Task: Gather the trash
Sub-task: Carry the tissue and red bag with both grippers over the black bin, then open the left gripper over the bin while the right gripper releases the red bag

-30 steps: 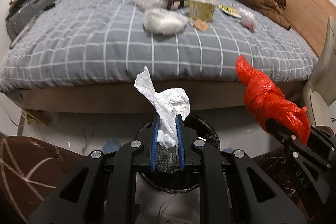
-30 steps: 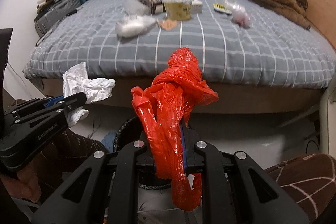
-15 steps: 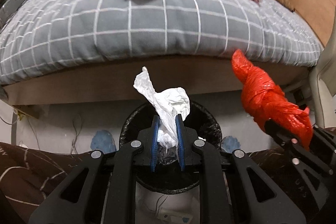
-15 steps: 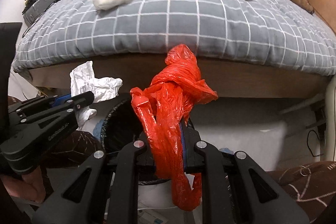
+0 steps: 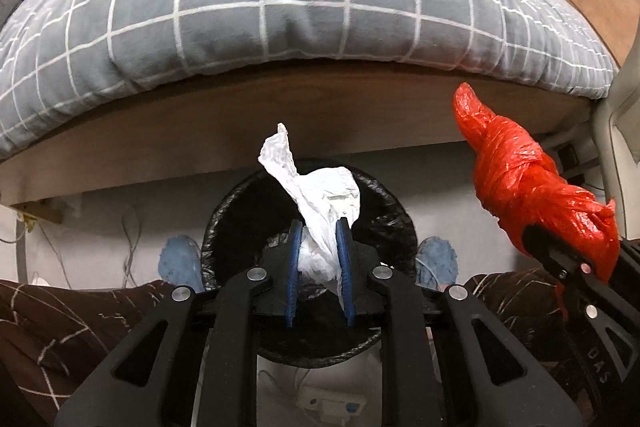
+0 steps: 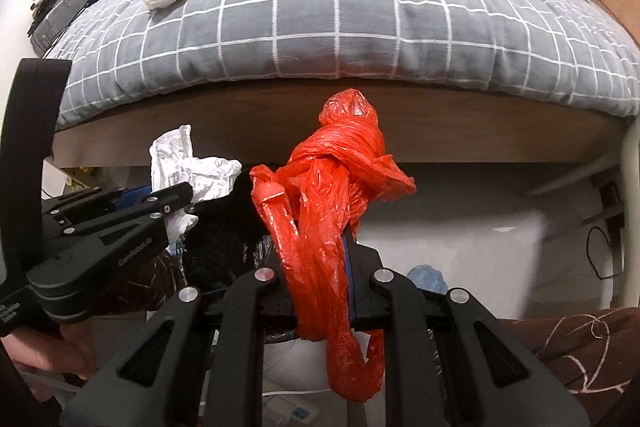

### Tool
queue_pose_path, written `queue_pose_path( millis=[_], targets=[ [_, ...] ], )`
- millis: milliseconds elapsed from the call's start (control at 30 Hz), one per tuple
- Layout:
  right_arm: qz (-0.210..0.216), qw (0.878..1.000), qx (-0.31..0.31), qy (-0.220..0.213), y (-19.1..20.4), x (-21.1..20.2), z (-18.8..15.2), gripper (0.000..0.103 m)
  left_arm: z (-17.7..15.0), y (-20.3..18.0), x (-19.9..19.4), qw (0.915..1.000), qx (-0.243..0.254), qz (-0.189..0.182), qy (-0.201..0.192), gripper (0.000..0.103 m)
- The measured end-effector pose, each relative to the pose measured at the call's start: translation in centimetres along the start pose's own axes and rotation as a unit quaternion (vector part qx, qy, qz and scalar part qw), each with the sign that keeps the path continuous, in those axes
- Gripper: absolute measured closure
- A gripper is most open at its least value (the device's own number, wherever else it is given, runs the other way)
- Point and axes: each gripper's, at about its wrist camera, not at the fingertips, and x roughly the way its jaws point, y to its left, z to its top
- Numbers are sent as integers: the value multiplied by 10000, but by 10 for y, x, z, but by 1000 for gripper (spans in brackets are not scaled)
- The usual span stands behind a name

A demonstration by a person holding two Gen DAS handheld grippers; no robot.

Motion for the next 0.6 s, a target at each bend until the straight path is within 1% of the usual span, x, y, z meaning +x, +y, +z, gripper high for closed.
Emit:
queue_pose_path(
  millis=[33,67,133,167,233,367,433,467,600],
  targets=[
    [9,10000,-17,5,2,0,0,89,2,2,1,10000,3,12,5,77],
    [43,10000,-43,14,5,1,2,89,2,3,2,10000,5,45,-1,73],
    [89,9999,-118,17,12,1,3,89,0,9,1,9999,-12,125,-36,58],
    [94,9998,-164,22,17,2,5,89,0,12,0,9999,-24,136,-54,55],
    [129,9997,-206,43,24,3,6,88,-1,20,-3,9998,-63,184,-98,46],
    [192,9993,-321,80,41,7,9,88,-5,39,-8,9993,-183,265,-161,38],
    [216,9990,-384,100,48,9,11,88,-7,49,-11,9991,-248,295,-194,31],
    [223,9988,-422,108,53,9,12,88,-7,53,-12,9989,-268,312,-212,30],
    [227,9983,-513,171,71,17,15,88,-10,70,-20,9981,-347,396,-319,19]
  ],
)
